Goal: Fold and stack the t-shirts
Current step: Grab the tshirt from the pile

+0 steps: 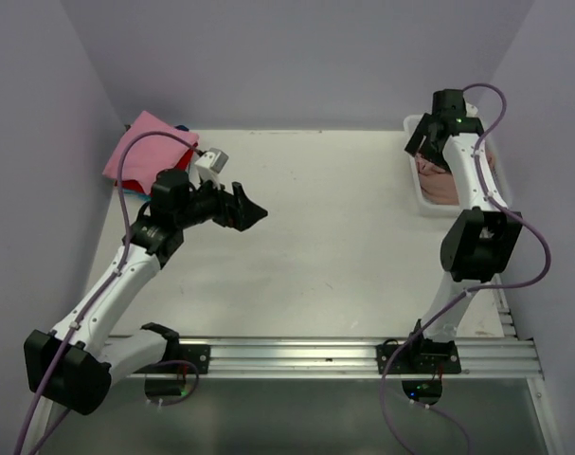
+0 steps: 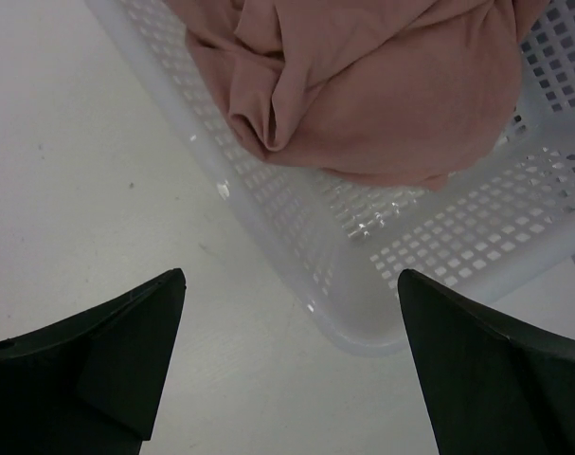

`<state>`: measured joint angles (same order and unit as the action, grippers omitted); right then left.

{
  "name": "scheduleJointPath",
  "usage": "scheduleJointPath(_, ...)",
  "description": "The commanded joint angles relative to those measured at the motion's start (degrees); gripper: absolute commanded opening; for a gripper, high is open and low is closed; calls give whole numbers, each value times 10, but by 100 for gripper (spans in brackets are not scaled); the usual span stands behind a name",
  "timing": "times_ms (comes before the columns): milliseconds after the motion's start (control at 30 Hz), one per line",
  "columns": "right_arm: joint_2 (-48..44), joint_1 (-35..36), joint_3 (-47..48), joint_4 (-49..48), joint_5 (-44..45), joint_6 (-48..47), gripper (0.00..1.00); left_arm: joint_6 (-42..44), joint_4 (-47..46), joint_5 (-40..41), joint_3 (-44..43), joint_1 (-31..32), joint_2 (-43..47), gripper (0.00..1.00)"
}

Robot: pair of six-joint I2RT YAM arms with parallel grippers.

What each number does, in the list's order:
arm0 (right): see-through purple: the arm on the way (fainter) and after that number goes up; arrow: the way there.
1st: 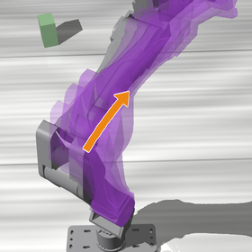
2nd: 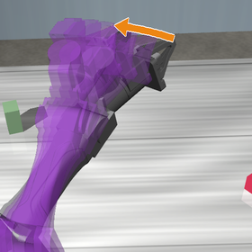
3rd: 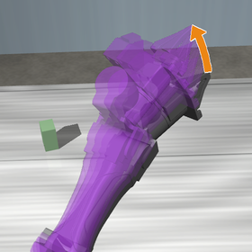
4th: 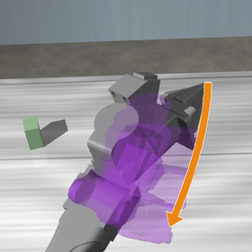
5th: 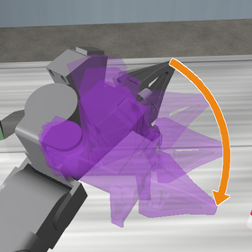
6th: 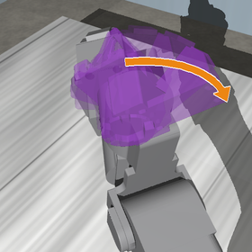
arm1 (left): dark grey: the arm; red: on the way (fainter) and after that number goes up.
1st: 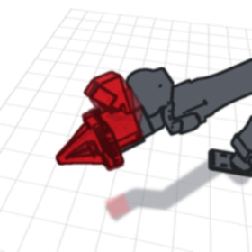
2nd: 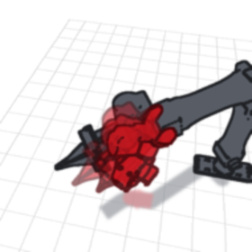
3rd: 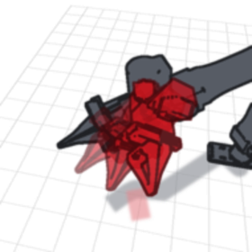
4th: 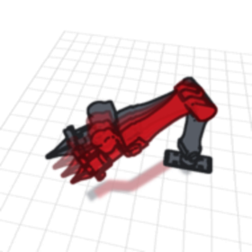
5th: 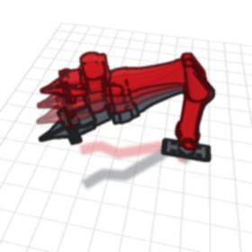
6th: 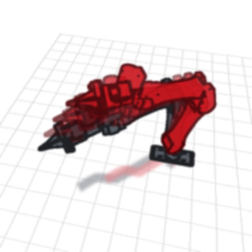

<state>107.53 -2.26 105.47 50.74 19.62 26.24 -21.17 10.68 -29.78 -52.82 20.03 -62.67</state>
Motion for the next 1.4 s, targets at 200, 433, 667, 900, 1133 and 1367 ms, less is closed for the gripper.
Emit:
scheduleJointPath(200, 195, -78, 220, 88, -54, 50, 99, 11, 32, 6, 31, -37, 60, 100)
scheduleJointPath(433, 271, -100, 255, 82, -144, 58, 95, 10, 43, 5, 40, -47, 74, 100)
scheduleJointPath(667, 250, -101, 180, -11, -270, 66, 10, 3, 41, -2, 49, -51, 73, 100)
scheduleJointPath(900, 116, -101, 65, -138, -324, 51, 0, -4, 32, -8, 58, -51, 83, 100)
scheduleJointPath(1133, -83, -101, -31, -289, -352, 38, 0, -11, 16, -20, 64, -52, 86, 100)
scheduleJointPath(1367, -195, -101, -21, -346, -502, 41, 0, -19, -2, -27, 74, -52, 87, 100)
